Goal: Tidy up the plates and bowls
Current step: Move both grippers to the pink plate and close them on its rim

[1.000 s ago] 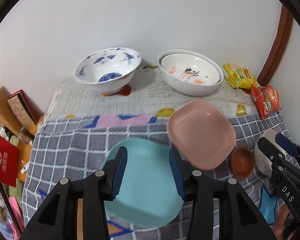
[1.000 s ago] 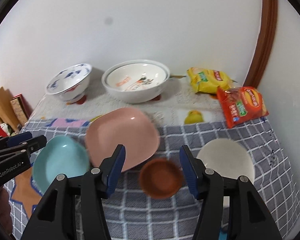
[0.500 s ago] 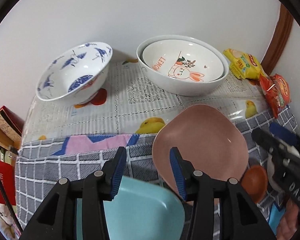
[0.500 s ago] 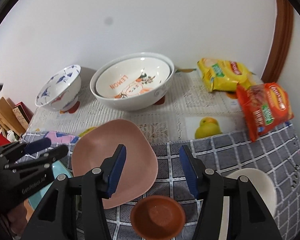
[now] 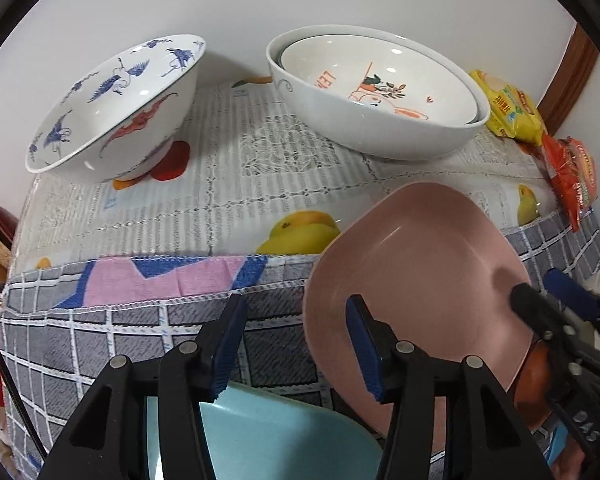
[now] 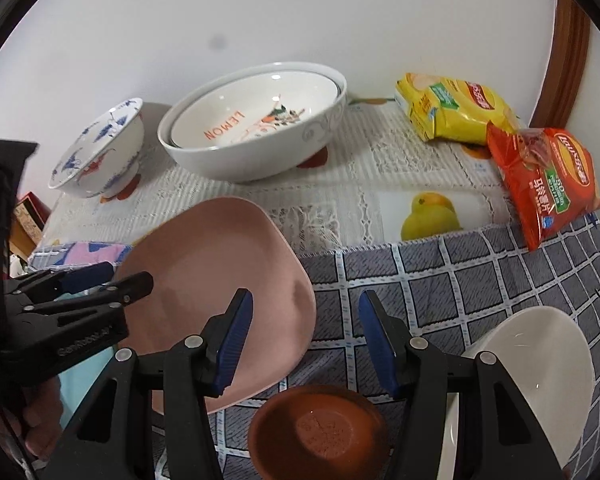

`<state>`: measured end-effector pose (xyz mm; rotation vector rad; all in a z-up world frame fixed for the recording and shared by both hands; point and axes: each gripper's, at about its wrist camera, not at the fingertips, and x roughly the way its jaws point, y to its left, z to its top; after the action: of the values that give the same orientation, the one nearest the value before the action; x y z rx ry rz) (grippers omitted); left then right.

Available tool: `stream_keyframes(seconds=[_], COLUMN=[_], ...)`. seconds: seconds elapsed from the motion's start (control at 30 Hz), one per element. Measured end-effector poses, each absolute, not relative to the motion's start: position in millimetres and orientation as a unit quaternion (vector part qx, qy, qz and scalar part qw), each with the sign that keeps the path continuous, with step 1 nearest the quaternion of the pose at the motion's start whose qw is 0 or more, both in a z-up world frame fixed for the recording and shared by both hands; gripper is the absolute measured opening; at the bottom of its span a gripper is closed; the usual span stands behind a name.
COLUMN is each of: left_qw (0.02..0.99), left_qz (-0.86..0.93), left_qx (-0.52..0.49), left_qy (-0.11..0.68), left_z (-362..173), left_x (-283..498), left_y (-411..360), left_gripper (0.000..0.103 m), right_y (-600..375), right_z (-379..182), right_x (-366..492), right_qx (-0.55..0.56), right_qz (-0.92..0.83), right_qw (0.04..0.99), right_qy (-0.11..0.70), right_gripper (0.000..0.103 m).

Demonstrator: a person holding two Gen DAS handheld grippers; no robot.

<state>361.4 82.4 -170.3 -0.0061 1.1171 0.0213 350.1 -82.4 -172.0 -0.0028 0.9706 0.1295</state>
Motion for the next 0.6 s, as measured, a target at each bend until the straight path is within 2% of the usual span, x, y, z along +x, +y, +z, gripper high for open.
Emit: stream_keyframes(seconds=[0.13, 0.27, 0.53, 0.6], left_qw=[0.849, 0.850, 0.848, 0.848], left_qz=[0.006, 0.006, 0.014, 0.015], left_qx=[0.001, 0.005, 0.001, 0.003], left_qy=[0.529, 0.526, 0.530, 0.529], left_z=[-171, -171, -177, -178], left_x=[360, 360, 364, 364], left_y=[79, 78, 82, 82], left_gripper=[0.049, 0.049, 0.041, 0.036], right_y=[-80, -74, -72, -73], right_z=[-176, -178, -190, -192], right_x=[351, 353, 357, 358], right_qx=[-0.023, -0.031, -0.045, -0.042], right_qz=[0.039, 0.048, 0.032, 0.033], right_qw=[0.887, 0.887, 0.880, 0.880], right_qy=[0.460, 0.458, 0.472, 0.472], right_gripper=[0.051, 0.041, 0.031, 0.022])
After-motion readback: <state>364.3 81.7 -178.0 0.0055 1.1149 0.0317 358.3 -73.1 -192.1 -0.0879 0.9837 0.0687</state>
